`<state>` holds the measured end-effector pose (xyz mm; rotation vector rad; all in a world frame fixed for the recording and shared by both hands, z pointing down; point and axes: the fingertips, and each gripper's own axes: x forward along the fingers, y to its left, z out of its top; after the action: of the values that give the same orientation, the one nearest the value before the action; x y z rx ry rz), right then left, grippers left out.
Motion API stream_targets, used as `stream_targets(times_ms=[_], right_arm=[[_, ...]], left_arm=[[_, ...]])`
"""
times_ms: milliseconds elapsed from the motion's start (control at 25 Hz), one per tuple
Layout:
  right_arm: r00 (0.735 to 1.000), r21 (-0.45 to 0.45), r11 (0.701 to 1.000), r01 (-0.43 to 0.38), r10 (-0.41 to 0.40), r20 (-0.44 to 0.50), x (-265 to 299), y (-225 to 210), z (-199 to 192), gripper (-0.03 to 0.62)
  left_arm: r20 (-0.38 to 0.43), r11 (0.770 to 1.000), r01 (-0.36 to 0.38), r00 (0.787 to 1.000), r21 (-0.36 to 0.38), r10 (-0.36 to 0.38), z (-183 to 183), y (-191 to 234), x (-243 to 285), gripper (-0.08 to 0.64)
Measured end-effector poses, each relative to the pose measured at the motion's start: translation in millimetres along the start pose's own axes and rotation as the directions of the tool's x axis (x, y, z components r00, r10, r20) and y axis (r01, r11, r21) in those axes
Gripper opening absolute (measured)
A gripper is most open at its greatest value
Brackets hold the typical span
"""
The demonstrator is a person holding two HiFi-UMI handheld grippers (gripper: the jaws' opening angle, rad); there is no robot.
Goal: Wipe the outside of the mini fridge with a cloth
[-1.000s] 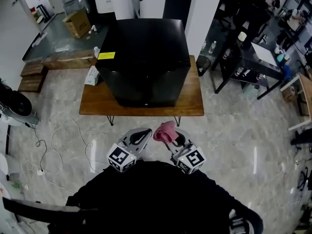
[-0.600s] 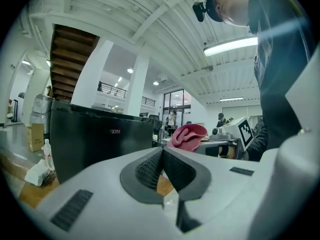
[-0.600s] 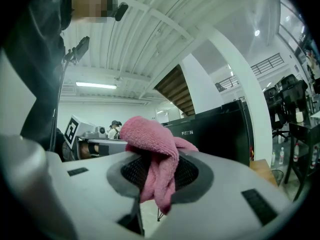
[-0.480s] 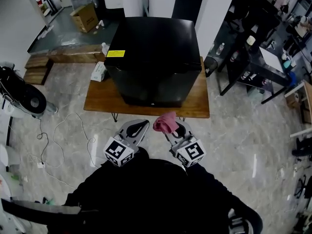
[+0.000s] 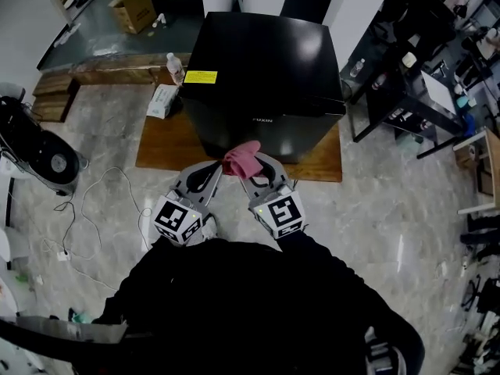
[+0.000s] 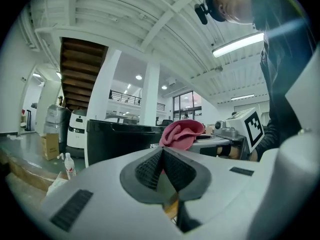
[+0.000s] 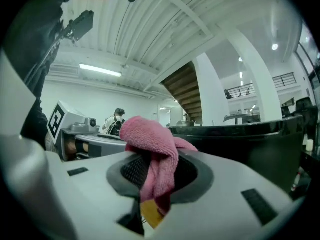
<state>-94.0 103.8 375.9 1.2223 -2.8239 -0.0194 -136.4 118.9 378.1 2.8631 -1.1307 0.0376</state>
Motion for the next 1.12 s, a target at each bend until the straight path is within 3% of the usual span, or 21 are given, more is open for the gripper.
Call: stream_targets(times_ms=[120, 240, 440, 600, 920, 1120], right_arm=[[1.0, -0.061, 0.998, 0.008, -0.009, -0.005, 52, 10, 9, 0.094], [0.999, -0.045, 0.998, 0.033, -0.034, -0.026, 96, 14, 9, 0.094], [0.994, -0.015, 0.997, 0.077, -0.078, -0.076, 152, 13, -4, 0.094], [0.981, -0.02, 0.986, 0.163, -0.164, -0.102, 179, 10, -16, 0.095], [0.943, -0.025, 0.946, 0.324, -0.325, -0.071, 166, -13, -18, 0.083], [0.911, -0.014, 0.915, 0.402, -0.402, -0.093, 120, -48, -31, 0.083]], left_arm=[[0.016, 0.999, -0.047, 0.999, 0.0, 0.047, 4, 46, -8, 0.002], [0.021, 0.998, -0.069, 0.997, -0.01, 0.069, 6, 84, -17, 0.002], [0.01, 0.998, -0.063, 0.998, 0.004, 0.063, 4, 130, -22, 0.002], [0.002, 1.0, -0.02, 1.0, -0.013, 0.02, -3, 157, -25, 0.002], [-0.018, 0.993, 0.112, 0.993, -0.021, -0.112, -22, 166, 4, 0.002], [-0.023, 0.981, 0.192, 0.981, -0.016, -0.192, -29, 128, 38, 0.002]])
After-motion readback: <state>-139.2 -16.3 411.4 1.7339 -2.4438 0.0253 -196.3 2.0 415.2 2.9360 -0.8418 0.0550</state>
